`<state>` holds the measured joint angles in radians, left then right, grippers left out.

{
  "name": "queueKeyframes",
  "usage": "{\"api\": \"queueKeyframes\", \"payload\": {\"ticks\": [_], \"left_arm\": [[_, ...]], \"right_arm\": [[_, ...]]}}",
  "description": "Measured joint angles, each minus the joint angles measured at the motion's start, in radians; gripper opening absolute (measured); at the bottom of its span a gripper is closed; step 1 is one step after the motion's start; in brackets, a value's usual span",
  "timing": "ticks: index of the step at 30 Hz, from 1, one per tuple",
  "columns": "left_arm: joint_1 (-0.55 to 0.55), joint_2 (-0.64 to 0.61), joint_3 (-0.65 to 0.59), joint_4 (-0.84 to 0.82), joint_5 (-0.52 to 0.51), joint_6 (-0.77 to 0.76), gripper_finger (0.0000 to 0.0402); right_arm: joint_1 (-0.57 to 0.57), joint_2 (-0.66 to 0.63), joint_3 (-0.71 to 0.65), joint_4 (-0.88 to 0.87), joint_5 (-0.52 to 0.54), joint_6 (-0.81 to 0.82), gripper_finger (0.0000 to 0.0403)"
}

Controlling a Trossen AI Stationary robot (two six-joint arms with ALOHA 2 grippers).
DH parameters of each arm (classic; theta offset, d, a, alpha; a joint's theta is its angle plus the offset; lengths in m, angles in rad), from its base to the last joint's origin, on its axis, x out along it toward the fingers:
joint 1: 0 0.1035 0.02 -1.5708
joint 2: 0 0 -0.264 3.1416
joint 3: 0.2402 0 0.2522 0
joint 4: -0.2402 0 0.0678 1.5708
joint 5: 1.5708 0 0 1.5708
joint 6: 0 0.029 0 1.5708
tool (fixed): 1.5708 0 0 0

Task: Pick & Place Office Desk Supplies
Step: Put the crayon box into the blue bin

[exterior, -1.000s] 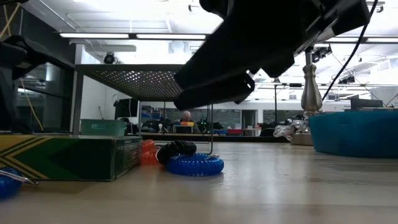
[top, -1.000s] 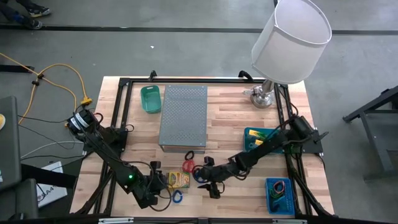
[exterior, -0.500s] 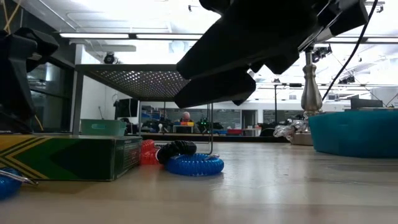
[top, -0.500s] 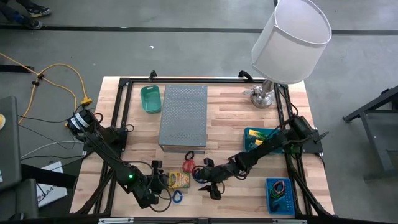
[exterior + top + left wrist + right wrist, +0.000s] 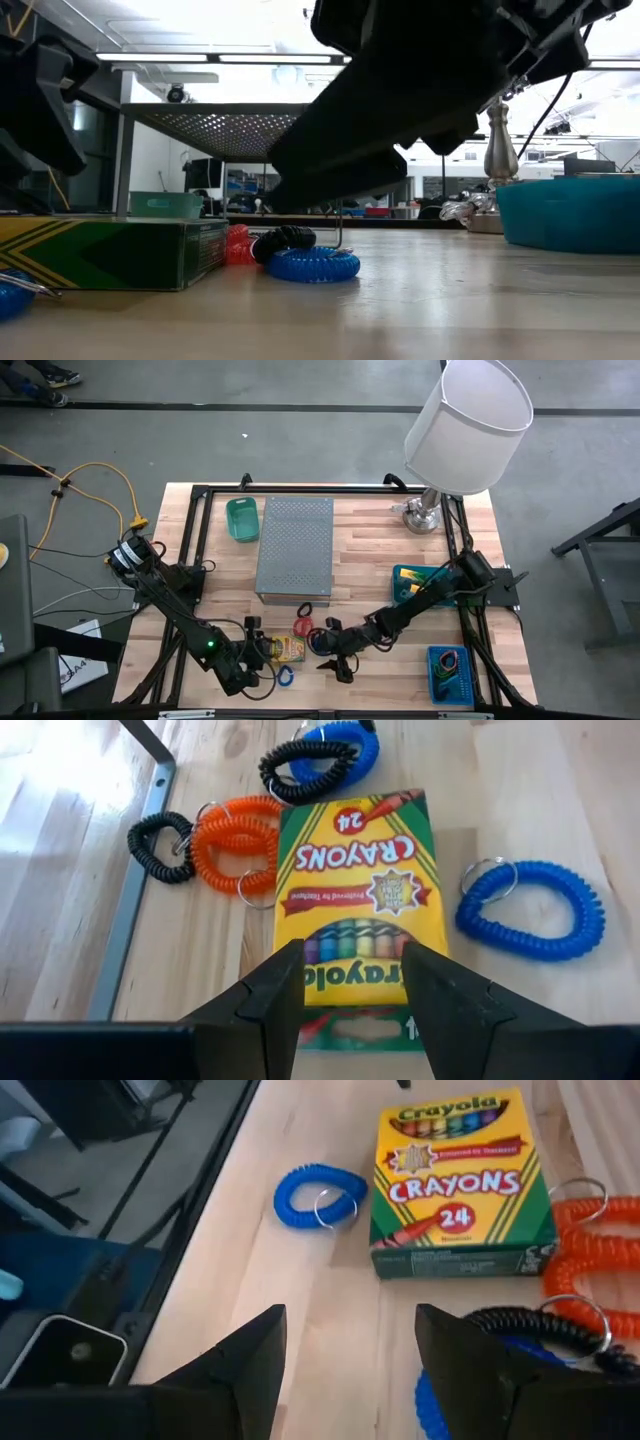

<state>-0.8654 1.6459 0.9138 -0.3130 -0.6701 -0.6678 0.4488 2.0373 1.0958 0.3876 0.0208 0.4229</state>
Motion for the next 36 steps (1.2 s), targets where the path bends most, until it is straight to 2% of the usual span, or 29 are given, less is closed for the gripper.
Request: {"api": "queueKeyframes", "payload": {"ticks": [13, 20, 30, 36], "left_arm": [[0.0, 0.011, 0.0, 0.004, -0.002, -0.095, 0.0161], [0.005, 0.037, 0.0, 0.0, 0.037, -0.357, 0.0161], [0.017, -0.023, 0.0, -0.001, 0.06, -0.68, 0.0161], [0.067, -0.044, 0.0, -0.043, 0.189, -0.818, 0.0161]], "right_arm": [[0.0, 0.0, 0.0, 0.023, 0.002, 0.0, 0.021], [0.0, 0.0, 0.0, 0.035, 0.006, -0.001, 0.021], [0.0, 0.0, 0.0, 0.031, 0.006, -0.006, 0.021], [0.0, 0.0, 0.0, 0.014, 0.004, -0.008, 0.021]]}}
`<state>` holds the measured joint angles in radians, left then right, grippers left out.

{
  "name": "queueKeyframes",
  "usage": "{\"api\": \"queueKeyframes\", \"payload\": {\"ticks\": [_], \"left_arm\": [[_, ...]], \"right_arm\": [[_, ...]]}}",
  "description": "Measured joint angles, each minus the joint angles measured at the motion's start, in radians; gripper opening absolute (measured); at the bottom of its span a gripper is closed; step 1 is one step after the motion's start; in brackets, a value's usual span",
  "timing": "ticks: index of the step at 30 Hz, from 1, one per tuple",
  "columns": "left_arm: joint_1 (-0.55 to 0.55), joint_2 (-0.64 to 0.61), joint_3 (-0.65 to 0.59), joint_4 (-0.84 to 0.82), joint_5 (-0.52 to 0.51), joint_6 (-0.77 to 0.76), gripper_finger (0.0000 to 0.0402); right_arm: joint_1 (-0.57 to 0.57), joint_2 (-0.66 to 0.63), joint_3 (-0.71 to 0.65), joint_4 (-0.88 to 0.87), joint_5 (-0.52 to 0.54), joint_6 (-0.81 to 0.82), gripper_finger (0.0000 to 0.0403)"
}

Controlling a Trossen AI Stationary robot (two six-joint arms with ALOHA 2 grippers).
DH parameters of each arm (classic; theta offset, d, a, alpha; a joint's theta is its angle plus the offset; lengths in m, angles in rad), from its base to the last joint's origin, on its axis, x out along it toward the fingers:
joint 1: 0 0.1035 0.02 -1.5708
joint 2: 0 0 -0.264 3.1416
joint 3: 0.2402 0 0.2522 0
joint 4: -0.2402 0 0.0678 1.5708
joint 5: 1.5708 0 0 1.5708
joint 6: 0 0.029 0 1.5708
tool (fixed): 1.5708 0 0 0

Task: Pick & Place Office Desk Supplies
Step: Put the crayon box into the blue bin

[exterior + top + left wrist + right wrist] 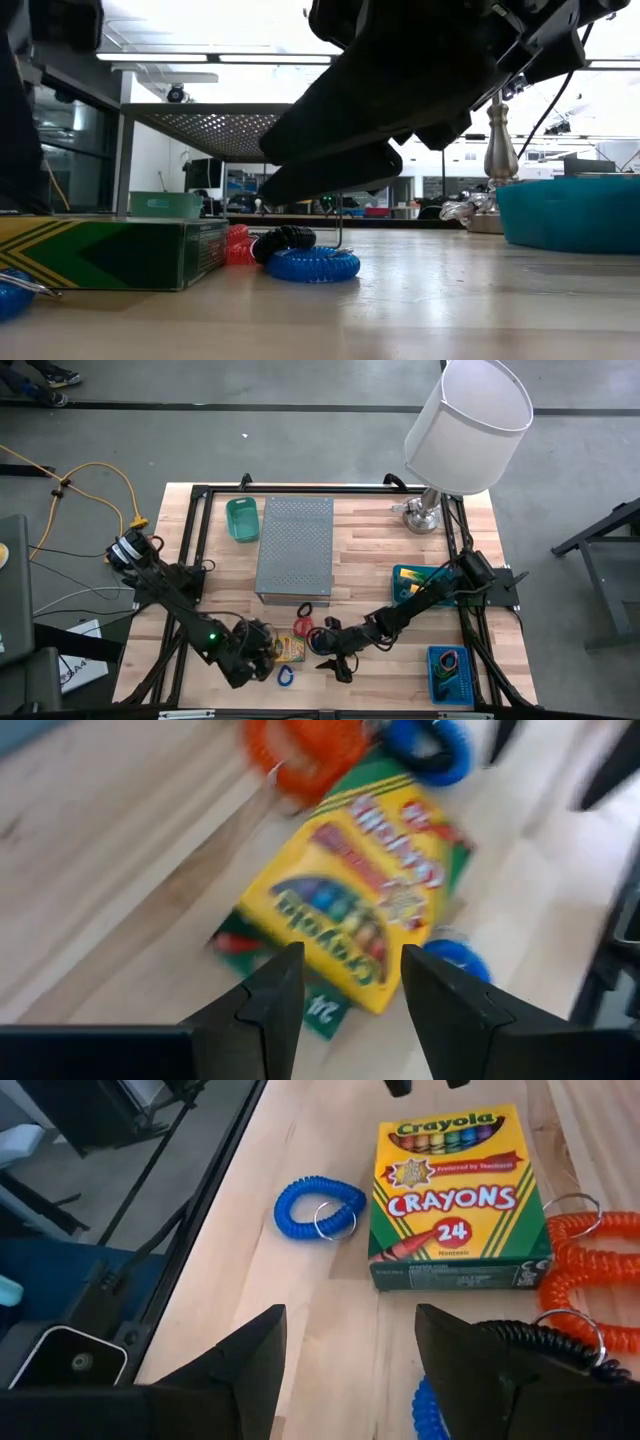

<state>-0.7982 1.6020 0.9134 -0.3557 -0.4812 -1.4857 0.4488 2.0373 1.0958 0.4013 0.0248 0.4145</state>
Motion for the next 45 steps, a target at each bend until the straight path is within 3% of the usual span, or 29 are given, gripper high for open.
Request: {"api": "queueKeyframes", "payload": {"ticks": [3, 12, 24, 33, 45], "left_arm": [[0.038, 0.0, 0.0, -0.029, 0.083, -0.039, 0.0161], [0.107, 0.0, 0.0, -0.03, 0.17, -0.034, 0.0161], [0.101, 0.031, 0.0, -0.035, 0.18, -0.053, 0.0161], [0.086, 0.044, 0.001, -0.034, 0.185, -0.06, 0.0161], [0.059, 0.045, 0.001, -0.045, 0.16, -0.072, 0.0161]], "right_arm": [[0.0, 0.0, 0.0, -0.002, -0.002, -0.001, 0.021], [0.002, 0.0, 0.0, -0.009, -0.002, -0.019, 0.021], [0.002, 0.005, 0.0, -0.006, -0.031, -0.02, 0.021], [-0.002, 0.131, 0.072, 0.047, -0.113, 0.015, 0.021], [-0.038, 0.142, 0.118, -0.016, -0.083, 0.006, 0.021]]}}
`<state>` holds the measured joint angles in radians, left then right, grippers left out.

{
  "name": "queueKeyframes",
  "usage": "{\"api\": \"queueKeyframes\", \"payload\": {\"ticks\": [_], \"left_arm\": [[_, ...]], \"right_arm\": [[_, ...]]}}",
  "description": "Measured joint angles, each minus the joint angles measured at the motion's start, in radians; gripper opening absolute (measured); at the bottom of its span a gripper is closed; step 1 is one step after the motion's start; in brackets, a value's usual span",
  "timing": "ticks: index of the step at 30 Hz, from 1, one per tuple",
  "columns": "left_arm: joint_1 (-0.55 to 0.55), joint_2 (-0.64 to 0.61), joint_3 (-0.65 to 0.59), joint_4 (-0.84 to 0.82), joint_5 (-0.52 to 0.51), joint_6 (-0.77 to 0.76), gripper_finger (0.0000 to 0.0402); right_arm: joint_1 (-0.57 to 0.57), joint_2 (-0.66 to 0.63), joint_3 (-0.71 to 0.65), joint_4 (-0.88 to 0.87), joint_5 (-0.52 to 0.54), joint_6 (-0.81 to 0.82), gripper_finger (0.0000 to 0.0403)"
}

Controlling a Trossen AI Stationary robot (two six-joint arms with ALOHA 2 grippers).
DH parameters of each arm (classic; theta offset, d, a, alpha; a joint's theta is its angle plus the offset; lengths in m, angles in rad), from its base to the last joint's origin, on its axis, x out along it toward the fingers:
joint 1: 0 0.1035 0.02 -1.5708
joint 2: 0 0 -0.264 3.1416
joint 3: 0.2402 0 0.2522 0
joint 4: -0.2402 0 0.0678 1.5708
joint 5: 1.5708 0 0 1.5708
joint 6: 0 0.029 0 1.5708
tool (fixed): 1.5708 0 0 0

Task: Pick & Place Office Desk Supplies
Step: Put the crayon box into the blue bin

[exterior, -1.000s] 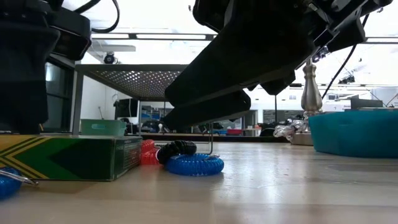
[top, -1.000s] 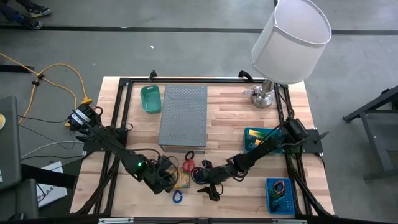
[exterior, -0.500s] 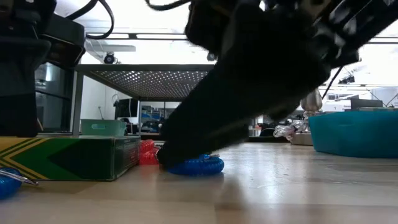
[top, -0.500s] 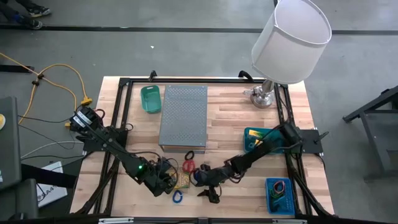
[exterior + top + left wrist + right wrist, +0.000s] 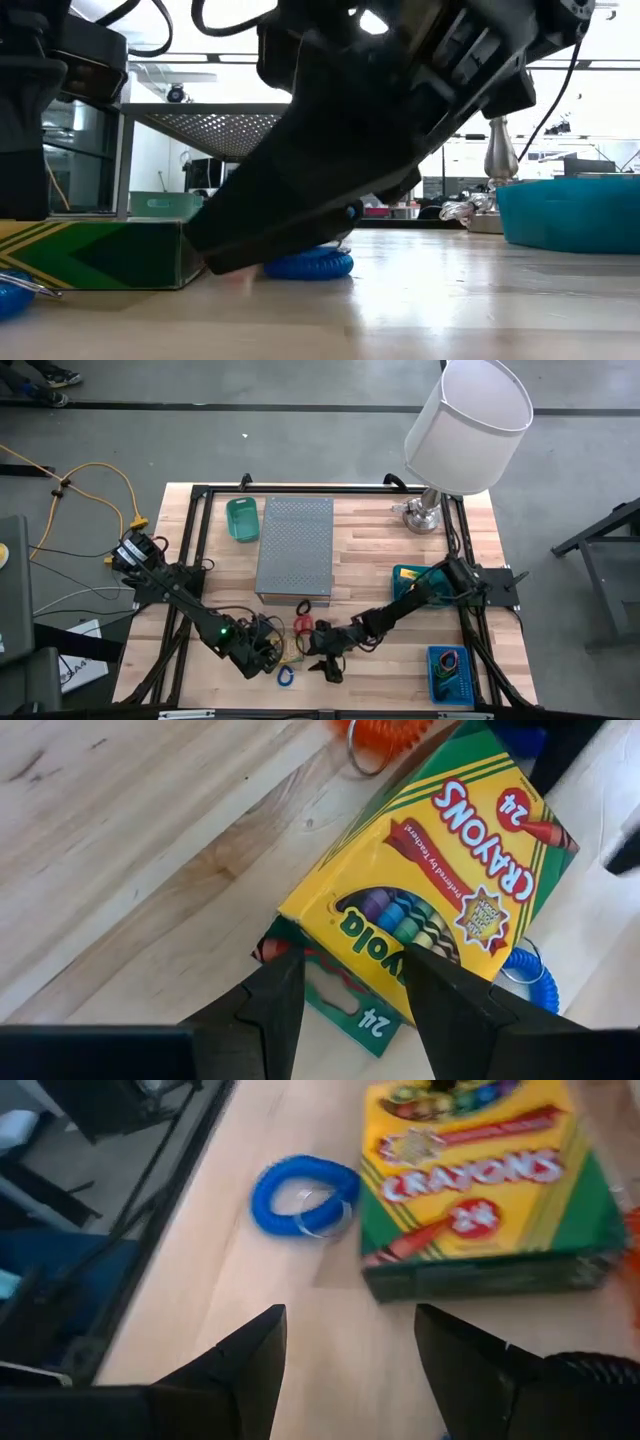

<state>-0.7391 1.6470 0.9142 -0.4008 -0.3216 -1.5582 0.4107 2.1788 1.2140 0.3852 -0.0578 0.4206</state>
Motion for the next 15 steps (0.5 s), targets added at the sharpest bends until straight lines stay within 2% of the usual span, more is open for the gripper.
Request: {"api": "queueKeyframes", "payload": {"ticks": [6, 15], "left_arm": [[-0.045, 0.001, 0.0, -0.023, -0.065, -0.053, 0.0161], [-0.074, 0.001, -0.001, -0.048, -0.103, -0.092, 0.0161]], "right_arm": [[0.0, 0.0, 0.0, -0.004, 0.005, 0.0, 0.021], [0.0, 0.0, 0.0, 0.0, 0.003, 0.002, 0.021]]}}
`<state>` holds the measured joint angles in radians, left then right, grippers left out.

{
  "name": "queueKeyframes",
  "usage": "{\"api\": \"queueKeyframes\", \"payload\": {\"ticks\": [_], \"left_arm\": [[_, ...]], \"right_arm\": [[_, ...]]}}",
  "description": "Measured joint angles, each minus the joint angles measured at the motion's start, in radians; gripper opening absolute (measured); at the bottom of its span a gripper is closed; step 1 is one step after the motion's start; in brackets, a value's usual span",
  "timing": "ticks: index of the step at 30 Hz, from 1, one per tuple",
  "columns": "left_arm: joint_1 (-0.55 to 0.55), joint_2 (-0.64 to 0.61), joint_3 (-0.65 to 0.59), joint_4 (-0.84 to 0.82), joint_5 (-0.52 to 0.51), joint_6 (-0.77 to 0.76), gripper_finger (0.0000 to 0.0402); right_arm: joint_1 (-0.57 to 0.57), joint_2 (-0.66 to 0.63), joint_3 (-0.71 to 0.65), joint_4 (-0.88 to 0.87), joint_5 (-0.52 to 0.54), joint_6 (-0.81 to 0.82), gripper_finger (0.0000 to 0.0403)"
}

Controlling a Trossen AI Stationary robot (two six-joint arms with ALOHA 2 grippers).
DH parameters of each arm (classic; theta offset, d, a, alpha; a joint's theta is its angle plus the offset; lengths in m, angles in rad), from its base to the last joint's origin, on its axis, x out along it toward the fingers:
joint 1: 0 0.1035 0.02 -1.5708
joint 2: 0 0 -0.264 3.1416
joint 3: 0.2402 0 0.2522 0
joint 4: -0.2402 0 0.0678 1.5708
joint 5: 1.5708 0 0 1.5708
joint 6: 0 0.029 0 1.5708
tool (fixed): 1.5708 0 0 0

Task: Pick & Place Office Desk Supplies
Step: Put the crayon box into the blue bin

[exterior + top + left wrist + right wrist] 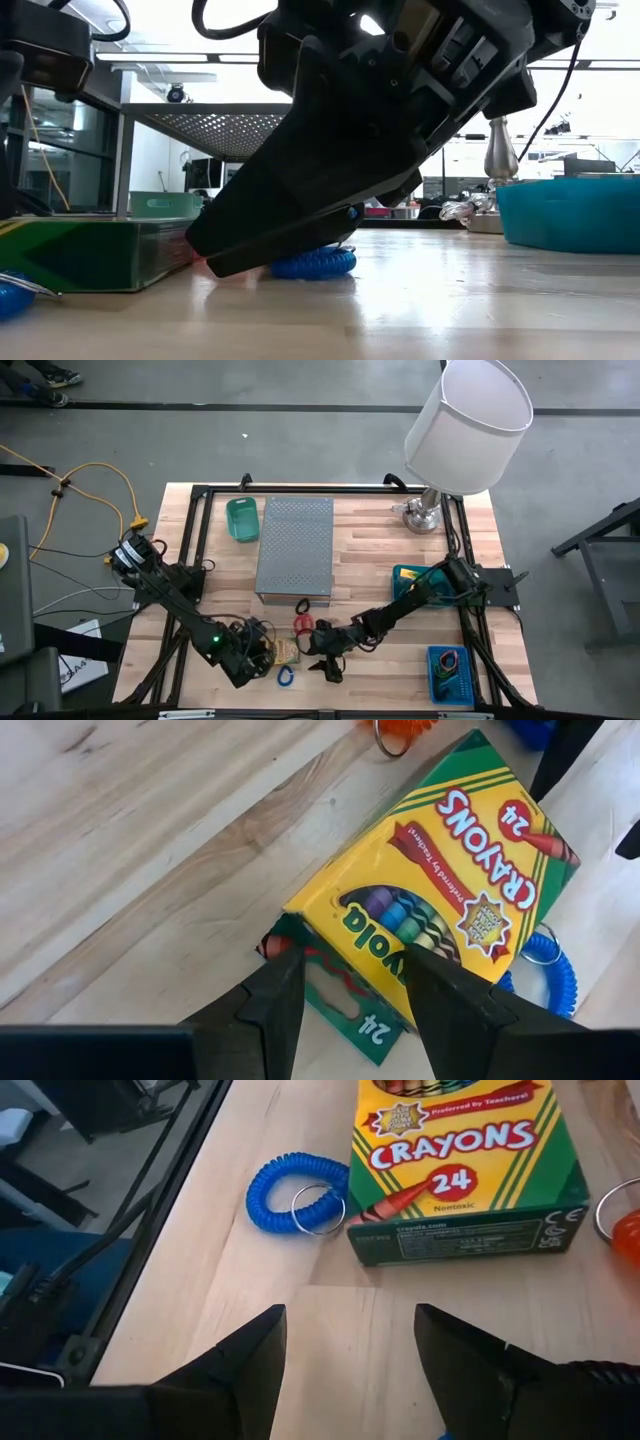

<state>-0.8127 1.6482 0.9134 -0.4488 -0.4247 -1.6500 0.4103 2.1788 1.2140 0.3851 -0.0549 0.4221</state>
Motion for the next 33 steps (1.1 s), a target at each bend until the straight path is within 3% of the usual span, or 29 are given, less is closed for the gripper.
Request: {"api": "queueKeyframes", "payload": {"ticks": [9, 21, 33], "left_arm": [[-0.02, 0.005, 0.0, -0.005, -0.037, 0.006, 0.0161], [-0.078, 0.033, -0.031, 0.012, -0.065, -0.127, 0.0134], [-0.114, 0.048, -0.033, 0.001, -0.062, -0.165, 0.0132]], "right_arm": [[0.002, 0.0, 0.003, 0.014, -0.007, 0.018, 0.021], [-0.005, 0.0, 0.038, 0.009, -0.03, -0.008, 0.021], [-0.006, 0.0, 0.038, -0.003, -0.03, -0.002, 0.021]]}}
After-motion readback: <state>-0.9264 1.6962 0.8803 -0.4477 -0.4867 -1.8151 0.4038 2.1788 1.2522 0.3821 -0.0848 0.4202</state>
